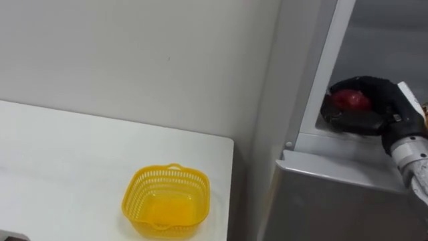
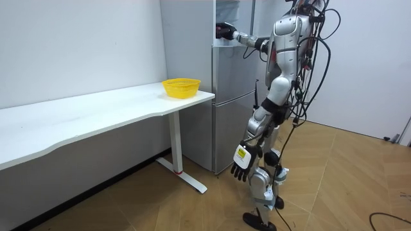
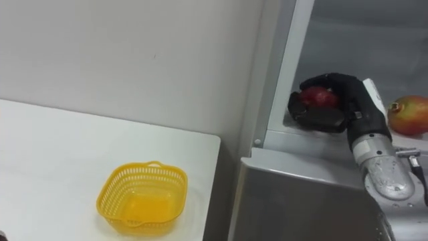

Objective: Retrieve from the upper fridge

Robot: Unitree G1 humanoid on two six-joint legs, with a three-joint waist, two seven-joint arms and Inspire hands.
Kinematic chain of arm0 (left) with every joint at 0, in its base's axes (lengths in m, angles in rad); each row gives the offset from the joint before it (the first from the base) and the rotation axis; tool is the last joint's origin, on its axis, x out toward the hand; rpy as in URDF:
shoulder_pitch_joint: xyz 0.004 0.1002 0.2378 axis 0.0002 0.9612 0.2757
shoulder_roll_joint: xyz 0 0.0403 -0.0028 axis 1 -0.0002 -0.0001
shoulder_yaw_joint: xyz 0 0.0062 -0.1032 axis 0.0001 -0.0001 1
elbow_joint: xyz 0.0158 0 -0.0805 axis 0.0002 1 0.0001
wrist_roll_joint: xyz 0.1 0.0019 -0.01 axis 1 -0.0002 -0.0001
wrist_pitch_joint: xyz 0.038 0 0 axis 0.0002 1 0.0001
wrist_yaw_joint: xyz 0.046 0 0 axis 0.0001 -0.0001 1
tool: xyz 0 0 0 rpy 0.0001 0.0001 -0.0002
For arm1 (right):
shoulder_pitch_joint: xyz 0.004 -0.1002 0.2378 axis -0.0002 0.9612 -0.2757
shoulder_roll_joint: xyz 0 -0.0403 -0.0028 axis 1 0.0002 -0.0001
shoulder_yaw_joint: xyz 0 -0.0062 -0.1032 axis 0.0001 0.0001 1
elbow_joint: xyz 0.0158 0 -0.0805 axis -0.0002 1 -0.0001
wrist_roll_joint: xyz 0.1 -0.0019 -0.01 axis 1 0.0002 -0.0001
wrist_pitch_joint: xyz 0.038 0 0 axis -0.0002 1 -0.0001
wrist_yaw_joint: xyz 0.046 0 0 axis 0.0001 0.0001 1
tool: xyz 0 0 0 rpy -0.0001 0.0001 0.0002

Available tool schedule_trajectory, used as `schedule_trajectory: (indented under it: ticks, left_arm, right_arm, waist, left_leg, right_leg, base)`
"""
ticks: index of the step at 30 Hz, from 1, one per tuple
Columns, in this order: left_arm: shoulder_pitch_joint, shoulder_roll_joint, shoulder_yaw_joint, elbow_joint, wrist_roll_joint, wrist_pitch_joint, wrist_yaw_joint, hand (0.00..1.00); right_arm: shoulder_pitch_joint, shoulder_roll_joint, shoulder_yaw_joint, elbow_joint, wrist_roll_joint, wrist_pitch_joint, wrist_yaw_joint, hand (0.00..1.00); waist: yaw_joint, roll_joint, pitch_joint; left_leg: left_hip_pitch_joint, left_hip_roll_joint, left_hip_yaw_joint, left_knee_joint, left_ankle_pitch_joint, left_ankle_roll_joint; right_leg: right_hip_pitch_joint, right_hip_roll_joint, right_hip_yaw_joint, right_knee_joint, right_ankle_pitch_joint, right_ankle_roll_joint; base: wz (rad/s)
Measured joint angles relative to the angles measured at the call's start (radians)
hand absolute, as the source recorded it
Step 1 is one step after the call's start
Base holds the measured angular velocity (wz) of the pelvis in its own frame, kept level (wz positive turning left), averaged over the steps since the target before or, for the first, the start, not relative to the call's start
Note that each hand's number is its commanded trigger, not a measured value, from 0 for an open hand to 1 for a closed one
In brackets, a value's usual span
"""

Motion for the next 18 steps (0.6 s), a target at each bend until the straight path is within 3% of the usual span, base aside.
schedule_trajectory:
  ticks: [11,18]
  left_arm:
    - [-0.003,-0.001,-0.003,0.000,0.002,0.003,0.002,0.00]
    - [-0.034,-0.002,-0.005,0.004,0.000,-0.001,0.023,0.00]
  right_arm:
    - [-0.013,0.001,0.002,-0.027,0.014,0.002,0.008,1.00]
    - [0.038,0.008,0.004,-0.147,0.000,0.016,-0.067,1.00]
  waist:
    - [0.000,0.004,0.0010]
    - [-0.001,0.007,0.0019]
  left_leg:
    - [-0.016,0.000,0.002,0.000,0.001,-0.001]
    - [-0.019,0.000,0.008,0.005,0.001,-0.001]
  right_leg:
    - [-0.019,0.001,0.007,0.002,0.001,-0.001]
    - [-0.022,0.001,0.005,0.001,0.001,-0.001]
  base:
    - [-0.01]
    - [0.00]
